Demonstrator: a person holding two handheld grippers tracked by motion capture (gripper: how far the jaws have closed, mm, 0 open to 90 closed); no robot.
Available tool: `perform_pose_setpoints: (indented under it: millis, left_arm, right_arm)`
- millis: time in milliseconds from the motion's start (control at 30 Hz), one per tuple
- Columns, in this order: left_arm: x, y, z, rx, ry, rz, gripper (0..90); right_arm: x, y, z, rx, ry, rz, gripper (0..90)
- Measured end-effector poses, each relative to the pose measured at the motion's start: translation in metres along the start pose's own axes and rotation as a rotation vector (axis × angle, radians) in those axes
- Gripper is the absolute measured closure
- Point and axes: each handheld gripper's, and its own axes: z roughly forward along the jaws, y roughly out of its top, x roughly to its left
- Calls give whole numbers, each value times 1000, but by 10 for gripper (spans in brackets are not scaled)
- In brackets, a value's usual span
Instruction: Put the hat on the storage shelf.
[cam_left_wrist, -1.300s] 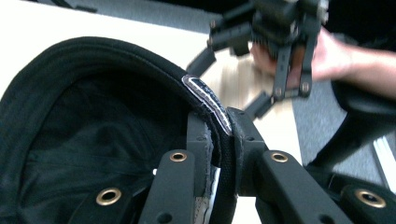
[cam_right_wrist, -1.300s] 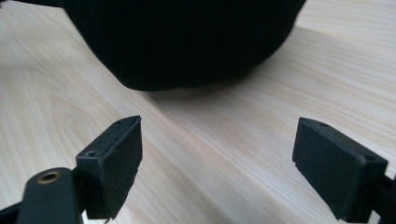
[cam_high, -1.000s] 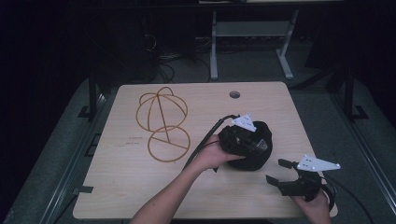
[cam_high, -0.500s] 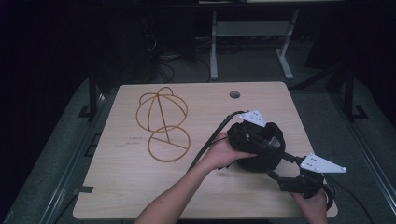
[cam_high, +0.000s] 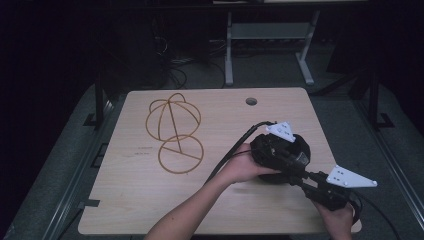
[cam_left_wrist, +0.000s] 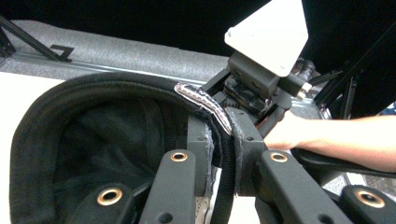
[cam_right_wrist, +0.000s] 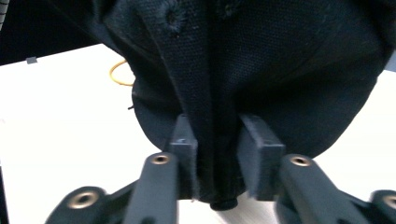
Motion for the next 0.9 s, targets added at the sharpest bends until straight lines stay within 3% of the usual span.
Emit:
perform_pose_setpoints:
  millis: [33, 133, 333, 367, 433, 500, 667, 900]
  left_arm:
    - [2, -1, -1, 0, 6, 0, 804]
    - [5, -3, -2, 0, 10, -7, 803]
    - [8, -9, -5, 10, 37, -13, 778]
    - [10, -11, -5, 30, 40, -27, 714]
    - [11, -11, -6, 42, 43, -35, 693]
    - [11, -12, -9, 63, 72, -26, 574]
    - [10, -13, -17, 65, 96, -15, 483]
    - [8, -16, -38, 44, 118, -19, 433]
  right_arm:
    - [1, 0, 0, 7, 5, -3, 798]
    - [1, 2, 0, 7, 5, -21, 854]
    - [2, 3, 1, 26, -7, -15, 869]
    - [1, 3, 1, 32, -15, -19, 871]
    - [1, 3, 2, 33, -15, -14, 871]
    - [1, 3, 2, 37, -19, -7, 872]
    - [0, 3, 3, 36, -16, -3, 872]
    - [-4, 3, 1, 40, -13, 15, 872]
